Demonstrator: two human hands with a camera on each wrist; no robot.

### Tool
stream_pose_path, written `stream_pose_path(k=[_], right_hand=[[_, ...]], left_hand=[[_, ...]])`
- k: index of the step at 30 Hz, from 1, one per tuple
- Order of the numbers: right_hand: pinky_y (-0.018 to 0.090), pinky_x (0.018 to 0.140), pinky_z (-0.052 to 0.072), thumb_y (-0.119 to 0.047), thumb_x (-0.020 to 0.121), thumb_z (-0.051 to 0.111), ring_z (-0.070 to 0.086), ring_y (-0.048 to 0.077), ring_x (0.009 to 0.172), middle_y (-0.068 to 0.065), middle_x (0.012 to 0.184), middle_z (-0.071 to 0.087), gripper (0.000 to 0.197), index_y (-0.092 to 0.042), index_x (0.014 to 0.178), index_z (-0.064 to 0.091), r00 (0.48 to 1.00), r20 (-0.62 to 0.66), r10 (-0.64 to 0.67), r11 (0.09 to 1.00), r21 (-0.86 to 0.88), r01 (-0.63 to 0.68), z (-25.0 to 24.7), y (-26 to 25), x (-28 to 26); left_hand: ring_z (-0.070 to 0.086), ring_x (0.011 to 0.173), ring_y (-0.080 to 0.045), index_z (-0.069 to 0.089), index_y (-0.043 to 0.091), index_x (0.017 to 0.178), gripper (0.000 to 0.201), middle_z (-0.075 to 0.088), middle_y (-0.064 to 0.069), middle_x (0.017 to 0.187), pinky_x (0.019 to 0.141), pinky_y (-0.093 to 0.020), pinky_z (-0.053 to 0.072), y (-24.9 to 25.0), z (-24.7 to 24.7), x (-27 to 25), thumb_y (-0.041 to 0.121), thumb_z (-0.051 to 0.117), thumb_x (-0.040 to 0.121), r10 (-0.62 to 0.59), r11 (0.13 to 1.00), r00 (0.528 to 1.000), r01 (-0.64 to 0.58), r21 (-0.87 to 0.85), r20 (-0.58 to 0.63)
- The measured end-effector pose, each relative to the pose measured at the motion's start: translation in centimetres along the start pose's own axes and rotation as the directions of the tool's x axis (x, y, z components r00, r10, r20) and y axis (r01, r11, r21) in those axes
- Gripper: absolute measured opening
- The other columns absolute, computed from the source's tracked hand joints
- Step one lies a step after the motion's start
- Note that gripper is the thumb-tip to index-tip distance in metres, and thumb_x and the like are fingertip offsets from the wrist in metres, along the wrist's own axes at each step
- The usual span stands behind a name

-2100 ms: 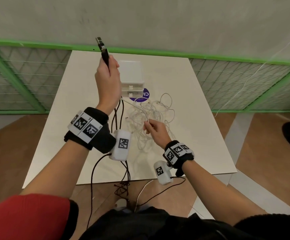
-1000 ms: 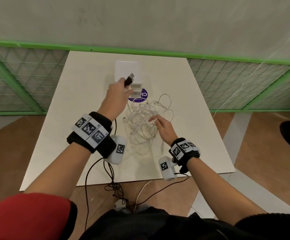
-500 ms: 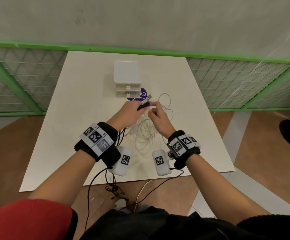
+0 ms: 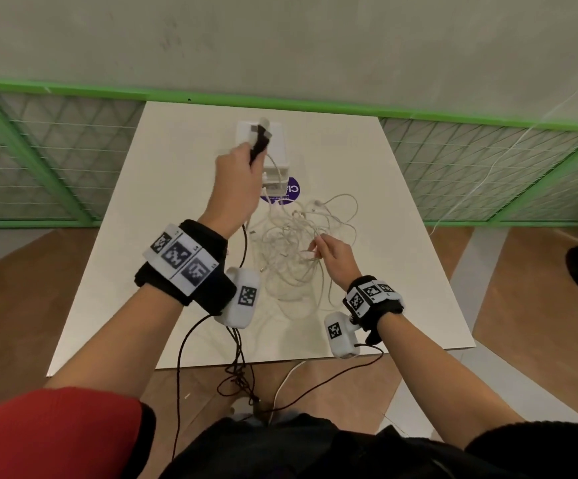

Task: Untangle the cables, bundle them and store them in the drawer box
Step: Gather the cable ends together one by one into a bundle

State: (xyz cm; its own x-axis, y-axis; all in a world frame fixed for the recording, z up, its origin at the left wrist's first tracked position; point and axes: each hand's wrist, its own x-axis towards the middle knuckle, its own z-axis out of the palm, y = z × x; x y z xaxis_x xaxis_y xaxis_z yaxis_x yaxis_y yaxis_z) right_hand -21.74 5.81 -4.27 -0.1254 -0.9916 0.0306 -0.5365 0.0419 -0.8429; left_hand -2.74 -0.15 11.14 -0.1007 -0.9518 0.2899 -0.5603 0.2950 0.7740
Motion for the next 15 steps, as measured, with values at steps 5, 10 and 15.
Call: stream_pose_path(k=[5,10,15], right_hand=[[0.008,0.063,0.035,-0.016,0.098,0.045,0.05,-0.012,0.064,-0.014,0.067,0.051,0.026,-0.004,0.095,0.068,0.999,0.0,-0.052,0.997,-0.059,0.052,0.3,-0.9,0.3],[0.005,0.065,0.035,-0.018,0.096,0.048,0.051,-0.015,0.067,-0.011,0.073,0.06,0.026,-0.003,0.095,0.069,0.989,0.018,-0.149,0.985,-0.084,0.15,0.2,-2.2,0.8],[0.016,0.068,0.03,-0.028,0.095,0.042,0.046,0.009,0.067,0.005,0.067,0.056,0.034,-0.009,0.077,0.063,0.95,-0.06,-0.306,0.947,-0.119,0.298,0.4,-4.2,1.7]], left_hand=[[0.058,0.085,-0.038,0.041,0.001,0.119,0.031,0.061,-0.025,0.102,0.065,-0.042,0.043,-0.5,-0.2,-0.2,0.025,0.041,0.099,-0.009,0.981,0.998,0.02,0.19,-0.06],[0.059,0.079,-0.032,0.052,0.0,0.113,0.033,0.063,-0.017,0.093,0.063,-0.038,0.041,0.0,1.7,-1.6,0.028,0.049,0.096,0.134,0.944,0.981,-0.17,0.282,0.14],[0.059,0.084,-0.029,0.066,0.006,0.095,0.025,0.063,-0.012,0.092,0.077,-0.041,0.049,-2.2,4.4,-2.4,0.029,0.057,0.091,0.009,0.96,0.883,-0.138,0.242,0.469]])
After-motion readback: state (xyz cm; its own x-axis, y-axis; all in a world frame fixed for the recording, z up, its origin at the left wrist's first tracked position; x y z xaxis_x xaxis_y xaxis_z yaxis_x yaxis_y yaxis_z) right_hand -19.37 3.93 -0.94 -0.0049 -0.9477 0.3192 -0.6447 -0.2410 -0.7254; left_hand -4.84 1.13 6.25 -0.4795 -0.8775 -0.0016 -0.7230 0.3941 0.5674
